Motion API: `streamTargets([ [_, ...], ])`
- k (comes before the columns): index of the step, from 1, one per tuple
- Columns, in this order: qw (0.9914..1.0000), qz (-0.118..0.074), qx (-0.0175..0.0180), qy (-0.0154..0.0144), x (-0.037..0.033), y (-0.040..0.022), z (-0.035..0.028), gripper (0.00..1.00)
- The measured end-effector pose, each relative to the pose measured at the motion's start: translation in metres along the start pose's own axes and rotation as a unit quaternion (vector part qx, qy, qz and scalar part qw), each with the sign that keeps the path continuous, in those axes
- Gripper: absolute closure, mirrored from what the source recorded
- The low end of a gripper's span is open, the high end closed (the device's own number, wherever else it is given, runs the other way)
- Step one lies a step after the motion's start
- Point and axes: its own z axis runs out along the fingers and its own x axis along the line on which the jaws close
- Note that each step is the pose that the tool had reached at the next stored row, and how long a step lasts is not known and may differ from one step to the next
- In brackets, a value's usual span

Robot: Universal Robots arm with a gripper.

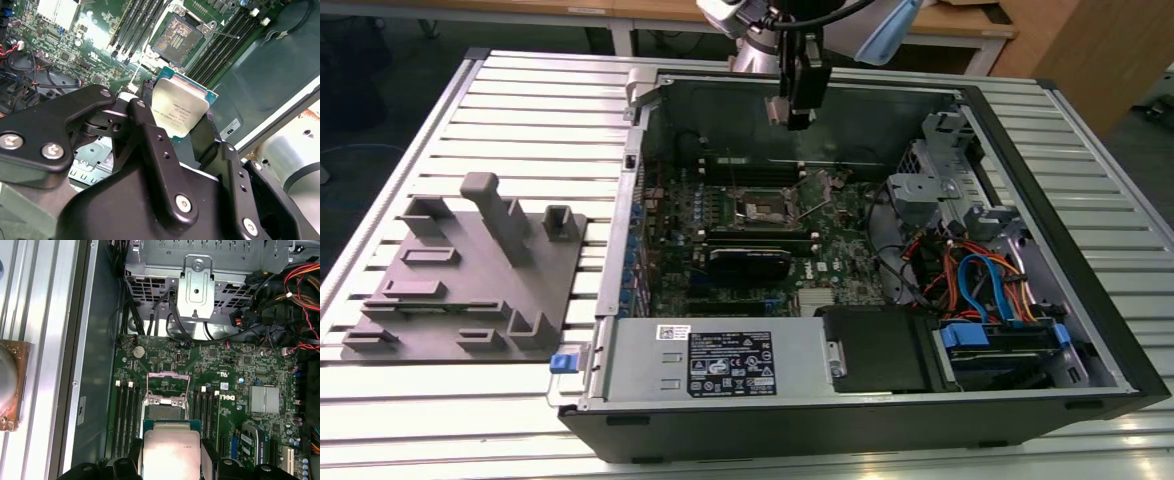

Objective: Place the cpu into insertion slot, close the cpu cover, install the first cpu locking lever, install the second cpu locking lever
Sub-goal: 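Place the cpu into insertion slot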

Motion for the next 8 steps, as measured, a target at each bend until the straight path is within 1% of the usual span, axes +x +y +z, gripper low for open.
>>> streamTargets([
  [2,1.00000,0.000,0.0000,0.0000,0.0000,0.0000,0.0003,0.46],
  [4,1.00000,0.000,0.0000,0.0000,-0.0001,-0.0004,0.0049,0.46],
  [8,1.00000,0.000,0.0000,0.0000,-0.0001,-0.0005,0.0056,0.46],
])
